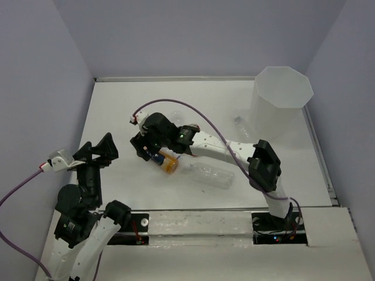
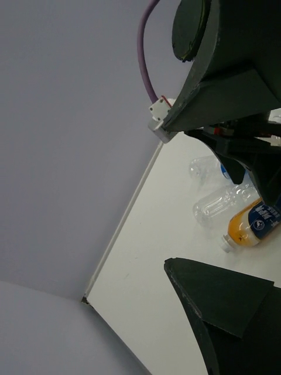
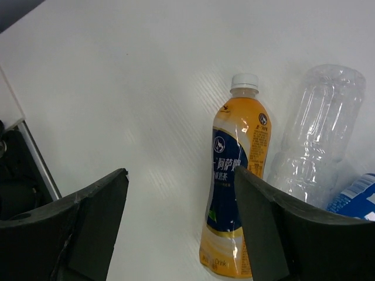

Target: Put the plastic bottles in the bin

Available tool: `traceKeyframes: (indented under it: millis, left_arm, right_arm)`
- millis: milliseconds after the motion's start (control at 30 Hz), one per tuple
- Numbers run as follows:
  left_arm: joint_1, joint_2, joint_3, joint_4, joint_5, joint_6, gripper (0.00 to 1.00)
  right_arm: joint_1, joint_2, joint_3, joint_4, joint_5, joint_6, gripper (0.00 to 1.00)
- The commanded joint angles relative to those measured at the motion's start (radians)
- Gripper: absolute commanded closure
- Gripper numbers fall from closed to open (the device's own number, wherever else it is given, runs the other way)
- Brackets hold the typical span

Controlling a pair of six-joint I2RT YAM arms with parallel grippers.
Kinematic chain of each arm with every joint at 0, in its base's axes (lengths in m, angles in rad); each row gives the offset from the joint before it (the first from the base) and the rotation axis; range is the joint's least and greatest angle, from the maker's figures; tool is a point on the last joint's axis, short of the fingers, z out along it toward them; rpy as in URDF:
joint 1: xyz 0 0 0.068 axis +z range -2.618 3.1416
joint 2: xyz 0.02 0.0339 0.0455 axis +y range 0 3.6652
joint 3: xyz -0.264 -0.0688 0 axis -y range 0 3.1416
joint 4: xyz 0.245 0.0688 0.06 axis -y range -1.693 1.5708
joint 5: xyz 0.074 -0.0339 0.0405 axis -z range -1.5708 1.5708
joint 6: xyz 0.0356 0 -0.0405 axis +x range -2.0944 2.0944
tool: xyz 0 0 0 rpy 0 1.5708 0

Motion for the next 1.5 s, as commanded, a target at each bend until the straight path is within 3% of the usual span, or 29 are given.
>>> traceKeyframes:
  millis: [0, 367, 900, 1133, 1333, 1467]
  left_arm:
    - [0.007, -0.041, -0.004, 0.048, -0.077, -0.009, 0.01]
    - [0.008, -0.051, -0.008, 0.053, -0.061, -0.006, 0.01]
    - [0.008, -0.060, -0.010, 0.059, -0.042, -0.001, 0.01]
    - [0.008, -0.066, -0.010, 0.058, -0.039, -0.001, 0.01]
    - [0.008, -0.064, -0.012, 0.058, -0.041, -0.003, 0.01]
    - [0.008, -0.063, -0.012, 0.058, -0.042, -0.003, 0.01]
  right_arm:
    - [0.035, 0.105, 0.154, -0.112, 0.050, -0.061, 0.22]
    - [0.035, 0.256, 0.272, -0.187, 0.170, -0.108, 0.17]
    - [0.035, 0.418, 0.379, -0.210, 0.222, -0.174, 0.16]
    - [0.035, 0.446, 0.395, -0.162, 0.267, -0.145, 0.23]
    - [0.053, 0.391, 0.326, -0.080, 0.304, -0.122, 0.49]
    - [0.053, 0.213, 0.196, 0.040, 0.284, -0.052, 0.54]
